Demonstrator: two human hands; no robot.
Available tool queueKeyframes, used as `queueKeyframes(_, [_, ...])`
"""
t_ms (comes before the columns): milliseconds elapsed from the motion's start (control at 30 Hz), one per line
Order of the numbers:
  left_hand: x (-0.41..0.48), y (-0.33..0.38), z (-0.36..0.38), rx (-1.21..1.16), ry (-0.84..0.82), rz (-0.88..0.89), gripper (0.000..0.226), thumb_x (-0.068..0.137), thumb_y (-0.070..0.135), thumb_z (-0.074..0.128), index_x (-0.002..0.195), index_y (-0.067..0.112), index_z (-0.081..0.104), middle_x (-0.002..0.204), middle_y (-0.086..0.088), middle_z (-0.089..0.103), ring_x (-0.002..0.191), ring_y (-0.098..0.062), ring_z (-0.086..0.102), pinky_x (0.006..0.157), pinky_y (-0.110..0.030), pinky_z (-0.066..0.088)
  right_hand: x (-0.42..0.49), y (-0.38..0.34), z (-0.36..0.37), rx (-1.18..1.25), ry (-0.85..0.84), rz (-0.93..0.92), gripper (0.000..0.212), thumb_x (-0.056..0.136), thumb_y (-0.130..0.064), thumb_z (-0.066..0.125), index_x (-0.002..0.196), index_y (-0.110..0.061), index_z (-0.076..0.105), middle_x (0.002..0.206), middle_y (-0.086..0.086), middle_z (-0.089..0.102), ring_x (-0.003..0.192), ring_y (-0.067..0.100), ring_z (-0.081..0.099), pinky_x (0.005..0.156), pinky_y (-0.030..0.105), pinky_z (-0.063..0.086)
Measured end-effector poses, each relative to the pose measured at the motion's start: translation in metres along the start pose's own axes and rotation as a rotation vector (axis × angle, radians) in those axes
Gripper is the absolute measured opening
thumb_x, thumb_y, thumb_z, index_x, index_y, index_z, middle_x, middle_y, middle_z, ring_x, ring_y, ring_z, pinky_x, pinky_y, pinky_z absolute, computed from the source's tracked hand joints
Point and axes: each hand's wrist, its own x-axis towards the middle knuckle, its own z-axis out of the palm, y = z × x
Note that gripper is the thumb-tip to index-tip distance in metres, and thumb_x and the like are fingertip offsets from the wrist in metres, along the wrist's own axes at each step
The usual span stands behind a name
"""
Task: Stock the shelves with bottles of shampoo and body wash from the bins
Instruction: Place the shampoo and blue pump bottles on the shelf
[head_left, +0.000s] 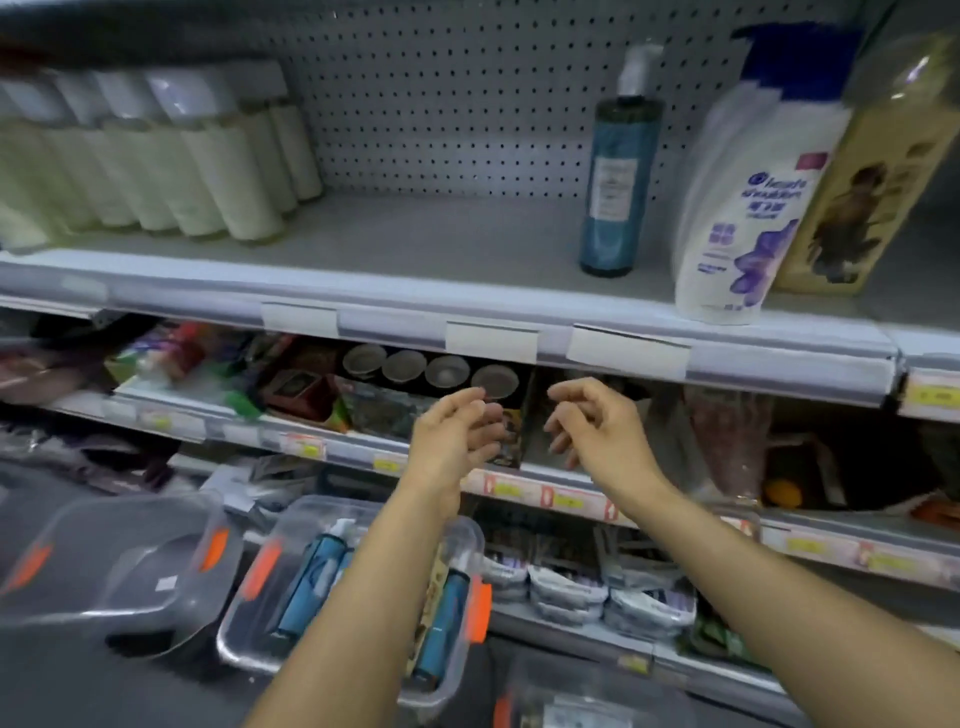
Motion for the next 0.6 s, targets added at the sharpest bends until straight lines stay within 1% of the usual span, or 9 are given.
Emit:
queueKeyframes(67, [0.009, -0.008, -0.038, 0.018, 0.05, -0.056, 0.014, 0.103, 0.013, 0.052, 0.11, 0.016, 0.063, 0.099, -0.007, 0.072, 0.084, -0.021, 0.069, 0.08, -0.035, 0.057, 0.001, 0.016, 0.039, 0.005, -0.099, 0.114, 0.017, 0.099, -0.001, 0.048, 0.107, -0.01, 0.059, 0.079, 0.014, 0.064, 0.057, 0.021, 0.059, 0.043, 0.029, 0.046])
queueKeyframes(133, [0.019, -0.018, -0.073, 0.019, 0.084, -0.104, 0.012, 0.103, 0.015, 0.052, 0.106, 0.018, 0.063, 0.099, -0.006, 0.072, 0.087, -0.021, 0.069, 0.077, -0.033, 0.058, 0.001, 0.032, 0.075, 0.018, -0.18, 0.231, 0.016, 0.1, -0.003, 0.047, 0.112, -0.008, 0.057, 0.084, 0.015, 0.063, 0.059, 0.023, 0.059, 0.043, 0.028, 0.048])
queueKeyframes(200, [0.027, -0.031, -0.104, 0.028, 0.114, -0.159, 0.01, 0.103, 0.017, 0.053, 0.105, 0.017, 0.062, 0.095, -0.005, 0.072, 0.085, -0.021, 0.068, 0.073, -0.031, 0.056, -0.002, 0.047, 0.106, 0.021, -0.225, 0.334, 0.015, 0.101, -0.005, 0.047, 0.112, -0.01, 0.057, 0.09, 0.015, 0.063, 0.062, 0.024, 0.06, 0.047, 0.028, 0.05])
queueKeyframes(267, [0.034, -0.045, -0.13, 0.044, 0.14, -0.214, 0.012, 0.103, 0.019, 0.052, 0.107, 0.017, 0.063, 0.096, -0.005, 0.072, 0.085, -0.02, 0.068, 0.073, -0.031, 0.055, -0.007, 0.059, 0.131, 0.036, -0.257, 0.424, 0.015, 0.101, -0.004, 0.048, 0.112, -0.009, 0.056, 0.094, 0.016, 0.061, 0.064, 0.025, 0.059, 0.046, 0.026, 0.051])
queueKeyframes(367, [0.049, -0.07, -0.16, 0.062, 0.168, -0.316, 0.011, 0.103, 0.019, 0.051, 0.103, 0.016, 0.062, 0.095, -0.005, 0.071, 0.084, -0.019, 0.067, 0.072, -0.031, 0.055, -0.01, 0.084, 0.159, 0.067, -0.269, 0.557, 0.016, 0.102, -0.006, 0.049, 0.116, -0.006, 0.055, 0.094, 0.017, 0.059, 0.061, 0.023, 0.06, 0.044, 0.026, 0.051])
queueKeyframes(433, [0.059, -0.09, -0.177, 0.099, 0.177, -0.389, 0.012, 0.103, 0.018, 0.052, 0.101, 0.013, 0.062, 0.094, -0.004, 0.069, 0.083, -0.018, 0.066, 0.073, -0.031, 0.055, -0.012, 0.105, 0.177, 0.062, -0.261, 0.657, 0.014, 0.102, -0.011, 0.048, 0.113, -0.007, 0.057, 0.092, 0.016, 0.06, 0.062, 0.022, 0.061, 0.05, 0.029, 0.052])
queueKeyframes(500, [0.067, -0.113, -0.19, 0.124, 0.173, -0.461, 0.01, 0.103, 0.018, 0.053, 0.098, 0.014, 0.061, 0.09, -0.003, 0.066, 0.08, -0.017, 0.063, 0.076, -0.031, 0.054, -0.017, 0.126, 0.193, 0.068, -0.249, 0.771, 0.014, 0.104, -0.015, 0.045, 0.108, -0.009, 0.057, 0.091, 0.014, 0.06, 0.063, 0.022, 0.062, 0.054, 0.031, 0.052])
queueKeyframes(600, [0.08, -0.147, -0.202, 0.213, 0.161, -0.56, 0.015, 0.102, 0.014, 0.051, 0.089, 0.017, 0.058, 0.085, -0.004, 0.056, 0.074, -0.017, 0.053, 0.067, -0.03, 0.045, -0.027, 0.153, 0.213, 0.11, -0.229, 0.932, 0.019, 0.105, -0.018, 0.041, 0.101, -0.01, 0.057, 0.087, 0.011, 0.059, 0.066, 0.023, 0.061, 0.053, 0.031, 0.052])
